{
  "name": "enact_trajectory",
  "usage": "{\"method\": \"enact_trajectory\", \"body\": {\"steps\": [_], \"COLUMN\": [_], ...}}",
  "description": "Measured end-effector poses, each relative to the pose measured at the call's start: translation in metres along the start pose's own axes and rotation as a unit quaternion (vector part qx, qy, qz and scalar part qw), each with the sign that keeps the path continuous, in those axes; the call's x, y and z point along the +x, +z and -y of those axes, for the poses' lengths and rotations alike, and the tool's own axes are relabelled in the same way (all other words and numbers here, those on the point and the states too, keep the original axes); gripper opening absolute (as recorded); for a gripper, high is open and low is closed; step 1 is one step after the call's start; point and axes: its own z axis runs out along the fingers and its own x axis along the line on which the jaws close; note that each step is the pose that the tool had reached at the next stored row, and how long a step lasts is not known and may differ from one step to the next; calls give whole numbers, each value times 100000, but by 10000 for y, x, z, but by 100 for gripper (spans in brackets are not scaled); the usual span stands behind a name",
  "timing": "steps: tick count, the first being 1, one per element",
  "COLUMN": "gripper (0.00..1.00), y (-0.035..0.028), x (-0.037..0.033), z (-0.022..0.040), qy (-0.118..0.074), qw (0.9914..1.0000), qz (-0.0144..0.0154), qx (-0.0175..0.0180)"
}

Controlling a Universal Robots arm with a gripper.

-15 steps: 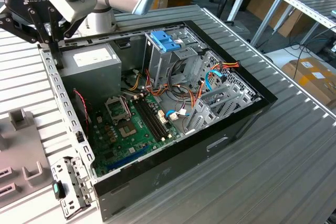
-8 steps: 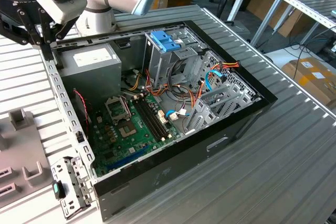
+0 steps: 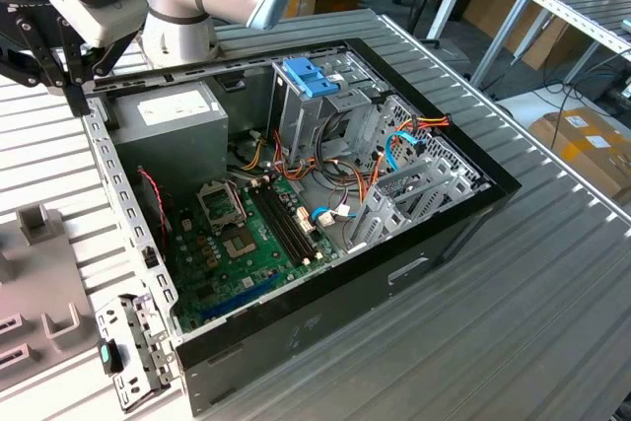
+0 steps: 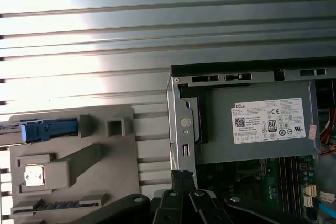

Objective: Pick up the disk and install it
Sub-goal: 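Reach for the disk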

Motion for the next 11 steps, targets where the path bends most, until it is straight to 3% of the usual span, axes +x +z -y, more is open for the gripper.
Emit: {"method": "enact_trajectory", "body": {"steps": [11], "gripper": [11], "y": [-1], "x": [50], "z": [4], "qy": [-1], "qw": [100000], "qz": [1], "qx": [0]}}
